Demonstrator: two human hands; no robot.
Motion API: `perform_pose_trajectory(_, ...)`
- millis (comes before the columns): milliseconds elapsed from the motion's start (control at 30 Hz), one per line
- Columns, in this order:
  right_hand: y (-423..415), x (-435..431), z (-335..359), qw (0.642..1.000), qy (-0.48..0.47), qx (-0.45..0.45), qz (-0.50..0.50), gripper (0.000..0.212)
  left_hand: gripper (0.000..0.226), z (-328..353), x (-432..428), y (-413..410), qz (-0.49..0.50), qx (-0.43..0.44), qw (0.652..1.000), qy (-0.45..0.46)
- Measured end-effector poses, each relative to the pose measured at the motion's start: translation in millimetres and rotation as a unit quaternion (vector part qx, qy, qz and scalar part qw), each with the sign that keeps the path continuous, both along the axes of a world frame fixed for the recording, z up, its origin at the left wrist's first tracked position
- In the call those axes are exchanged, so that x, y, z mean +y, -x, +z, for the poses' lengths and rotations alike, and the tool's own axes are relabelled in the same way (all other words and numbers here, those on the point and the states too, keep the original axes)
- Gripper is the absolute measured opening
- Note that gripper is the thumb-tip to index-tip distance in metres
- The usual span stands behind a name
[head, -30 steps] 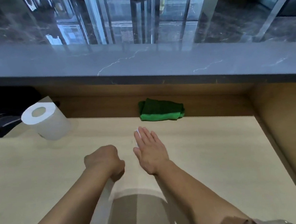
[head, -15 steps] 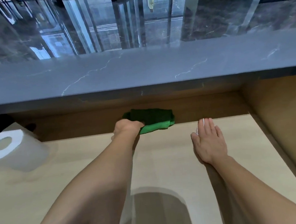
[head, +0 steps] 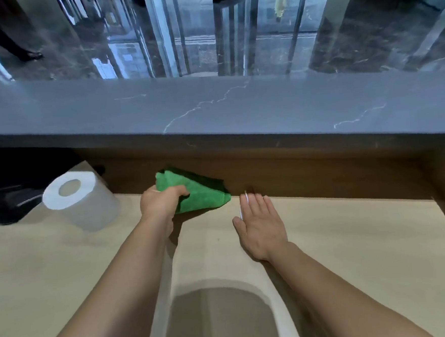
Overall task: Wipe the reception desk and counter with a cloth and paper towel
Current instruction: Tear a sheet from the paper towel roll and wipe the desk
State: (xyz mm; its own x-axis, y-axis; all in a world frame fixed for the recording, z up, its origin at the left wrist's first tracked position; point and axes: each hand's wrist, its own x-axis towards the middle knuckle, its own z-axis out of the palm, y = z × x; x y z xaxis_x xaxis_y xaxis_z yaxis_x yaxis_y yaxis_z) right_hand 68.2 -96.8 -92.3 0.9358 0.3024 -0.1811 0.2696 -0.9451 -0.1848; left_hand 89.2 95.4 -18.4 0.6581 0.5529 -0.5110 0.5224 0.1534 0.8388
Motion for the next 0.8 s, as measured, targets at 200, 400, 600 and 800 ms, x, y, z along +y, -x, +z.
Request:
perform_pose_trajectory(200,-26.6,101.7,5.2,0.995,-0.019,-0.003,0.093,0.058,0.02,10.6,55.0,36.6,0.053,-0.05,0.996,-0.058)
perform_pose_trajectory(400,-59.6,161.7,15.7,0.987,-0.044,0.075,0.136,0.046,0.029,11.6,74.1,38.3,0.032,-0.072,0.975,-0.205)
perform_pose_trajectory(600,-79.0,162.6,22.2,0.982,-0.011,0.109,0.156,0.047,0.021,9.1,60.8,34.4,0.031,-0.103,0.965,-0.241)
perform_pose_trajectory(800,-96.6,83.1,-7.7,0.997,-0.013,0.028,0.073,0.057,0.021,13.2,38.4,18.9,0.035,-0.13,0.986,-0.102)
